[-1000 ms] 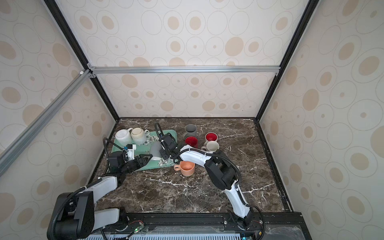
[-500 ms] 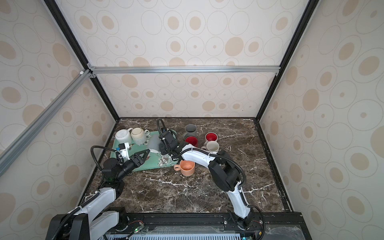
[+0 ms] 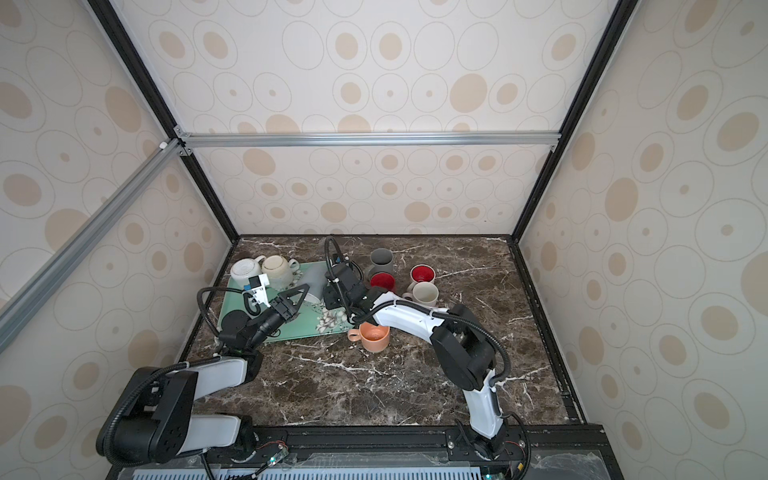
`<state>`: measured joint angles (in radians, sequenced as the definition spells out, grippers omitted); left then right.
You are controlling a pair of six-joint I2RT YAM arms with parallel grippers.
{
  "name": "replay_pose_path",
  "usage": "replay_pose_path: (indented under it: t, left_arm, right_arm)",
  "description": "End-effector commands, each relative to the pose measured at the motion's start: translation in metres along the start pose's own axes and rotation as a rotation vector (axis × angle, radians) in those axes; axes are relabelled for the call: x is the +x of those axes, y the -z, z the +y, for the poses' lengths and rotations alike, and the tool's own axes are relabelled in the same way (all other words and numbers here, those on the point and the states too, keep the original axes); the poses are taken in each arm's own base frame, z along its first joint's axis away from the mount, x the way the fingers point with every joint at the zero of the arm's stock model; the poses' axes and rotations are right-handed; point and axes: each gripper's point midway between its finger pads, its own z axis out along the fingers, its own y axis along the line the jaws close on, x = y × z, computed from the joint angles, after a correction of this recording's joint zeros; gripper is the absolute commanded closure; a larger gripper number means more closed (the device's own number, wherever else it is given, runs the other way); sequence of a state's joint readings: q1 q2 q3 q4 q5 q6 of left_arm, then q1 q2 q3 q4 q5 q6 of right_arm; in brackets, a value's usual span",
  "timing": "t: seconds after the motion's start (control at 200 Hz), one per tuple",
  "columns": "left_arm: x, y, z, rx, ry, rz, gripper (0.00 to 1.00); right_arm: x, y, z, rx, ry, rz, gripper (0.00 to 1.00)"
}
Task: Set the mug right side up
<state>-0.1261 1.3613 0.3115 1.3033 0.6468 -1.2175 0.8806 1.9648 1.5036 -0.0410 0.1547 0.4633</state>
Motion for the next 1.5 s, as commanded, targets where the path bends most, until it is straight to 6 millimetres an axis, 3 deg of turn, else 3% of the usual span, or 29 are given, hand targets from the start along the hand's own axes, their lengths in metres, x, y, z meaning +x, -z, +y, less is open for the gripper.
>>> replay_pose_path:
  t: [0.0, 0.15, 0.345, 0.44, 0.535, 0.65, 0.735, 0.87, 1.1, 1.28, 1.495]
  left_arm:
    - [-0.029, -0.007, -0.051, 0.191, -0.038, -0.107, 0.55]
    - [-0.03, -0.015, -0.051, 0.192, -0.028, -0.105, 0.67]
    - [-0.035, -0.017, -0.05, 0.176, -0.035, -0.126, 0.96]
    - [-0.038, -0.02, -0.053, 0.17, -0.053, -0.127, 1.0]
    - [-0.042, -0.023, -0.057, 0.165, -0.087, -0.123, 1.0]
    - [-0.045, -0.029, -0.059, 0.138, -0.142, -0.115, 1.0]
    - [-0.046, -0.037, -0.058, 0.105, -0.191, -0.081, 1.0]
    - [-0.044, -0.051, -0.059, 0.041, -0.287, -0.005, 1.0]
    - [-0.03, -0.074, -0.078, -0.021, -0.478, 0.099, 1.0]
    - [0.002, -0.095, -0.092, -0.044, -0.567, 0.247, 1.0]
    - [0.064, -0.114, -0.105, -0.047, -0.664, 0.466, 1.0]
  right_arm:
    - [-0.033, 0.026, 0.027, -0.096, -0.04, -0.106, 1.0]
    - [-0.033, 0.03, 0.028, -0.099, -0.039, -0.115, 1.0]
    - [-0.033, 0.034, 0.025, -0.096, -0.036, -0.128, 1.0]
    - [-0.035, 0.037, 0.024, -0.092, -0.026, -0.137, 1.0]
    - [-0.038, 0.041, 0.024, -0.084, -0.006, -0.139, 0.91]
    - [-0.044, 0.053, 0.024, -0.072, 0.05, -0.125, 0.71]
    - [-0.047, 0.066, 0.019, -0.045, 0.095, -0.122, 0.62]
    - [-0.049, 0.084, -0.004, 0.005, 0.09, -0.119, 0.57]
    - [-0.043, 0.116, -0.05, 0.09, 0.069, -0.055, 0.53]
    - [-0.027, 0.145, -0.098, 0.179, 0.036, -0.006, 0.52]
    - [-0.004, 0.178, -0.172, 0.309, -0.086, 0.065, 0.51]
